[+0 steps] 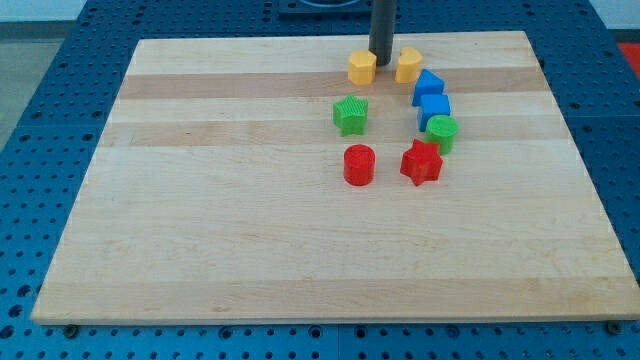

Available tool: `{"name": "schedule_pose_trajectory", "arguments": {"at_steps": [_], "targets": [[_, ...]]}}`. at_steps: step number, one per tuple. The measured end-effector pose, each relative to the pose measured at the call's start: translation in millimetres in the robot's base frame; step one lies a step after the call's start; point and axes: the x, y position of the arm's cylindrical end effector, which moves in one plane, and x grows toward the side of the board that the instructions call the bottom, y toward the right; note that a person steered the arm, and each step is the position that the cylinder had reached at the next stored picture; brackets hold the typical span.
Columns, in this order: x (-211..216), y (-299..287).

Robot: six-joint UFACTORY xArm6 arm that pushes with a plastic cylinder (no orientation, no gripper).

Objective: Move your arm to top right

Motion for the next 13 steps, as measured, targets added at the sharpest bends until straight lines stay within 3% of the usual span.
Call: {"name": "schedule_pose_trajectory", "arguments": {"at_steps": [1,4,7,12,13], "targets": [[-19.0,40.5],[-57.6,88.6],[-57.6,128.6],[-56.5,133.9],[-17.7,150.5]]}}
